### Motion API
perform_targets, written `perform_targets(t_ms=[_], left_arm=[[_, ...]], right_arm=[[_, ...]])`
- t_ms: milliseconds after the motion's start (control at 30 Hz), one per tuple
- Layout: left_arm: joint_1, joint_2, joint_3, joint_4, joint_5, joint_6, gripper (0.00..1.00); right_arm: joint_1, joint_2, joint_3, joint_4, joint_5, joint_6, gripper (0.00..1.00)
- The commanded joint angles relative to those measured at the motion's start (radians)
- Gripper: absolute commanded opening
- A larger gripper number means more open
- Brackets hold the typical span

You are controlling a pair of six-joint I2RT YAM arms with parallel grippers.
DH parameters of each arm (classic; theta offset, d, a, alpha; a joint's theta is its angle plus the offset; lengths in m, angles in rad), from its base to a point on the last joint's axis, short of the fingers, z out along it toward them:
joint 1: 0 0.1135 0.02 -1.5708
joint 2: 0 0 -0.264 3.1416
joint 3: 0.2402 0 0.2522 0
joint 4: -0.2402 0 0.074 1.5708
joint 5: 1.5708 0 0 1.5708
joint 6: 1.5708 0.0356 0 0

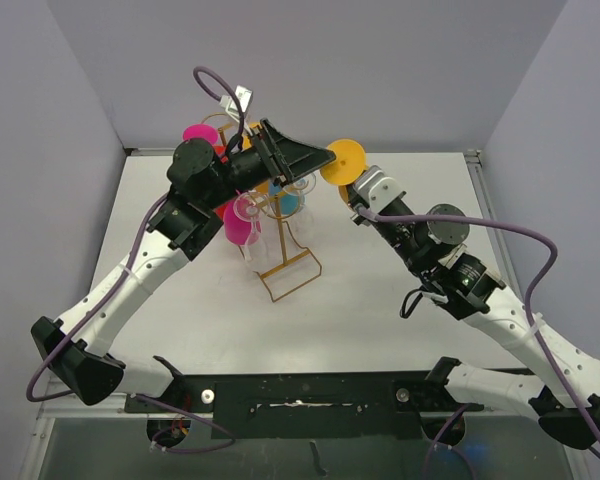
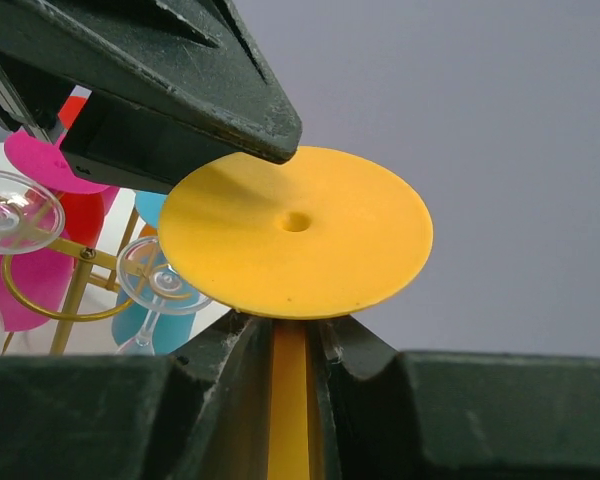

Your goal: Place the wine glass upside down on the wine glass rack

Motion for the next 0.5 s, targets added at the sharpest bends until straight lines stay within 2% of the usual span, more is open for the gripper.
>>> perform_targets(t_ms=[0,67,167,267,333,367,467], left_arm=[[-0.004,-0.035,-0.024,0.111,0.095,-0.069,0.35],[-0.004,-0.041,-0.042,0.132,0.114,-0.095,0.31],[-0.004,-0.053,-0.054,0.147,0.122,-0.104,0.19],[-0.004,-0.052,-0.046,0.149,0.122,-0.104,0.00],[-0.004,-0.043,-0.037,0.166,0.130,-0.116,0.00],[-0.005,-0.037,-0.031,0.179,0.134,-0.125,0.00],[-0.003,-0.010,0.024,0.191,0.140,-0.131,0.00]], right_arm=[[-0.006,0.013,0.027,0.060,-0.024,-0.018,0.00],[-0.005,0.018,0.031,0.059,-0.028,-0.016,0.00],[-0.005,0.018,0.035,0.057,-0.030,-0.011,0.00],[-0.005,0.013,0.036,0.051,-0.034,-0.002,0.00],[-0.005,0.006,0.036,0.045,-0.035,0.008,0.01],[-0.005,0.001,0.037,0.042,-0.031,0.017,0.05],[-0.005,-0.023,0.031,0.037,-0.013,0.048,0.29]])
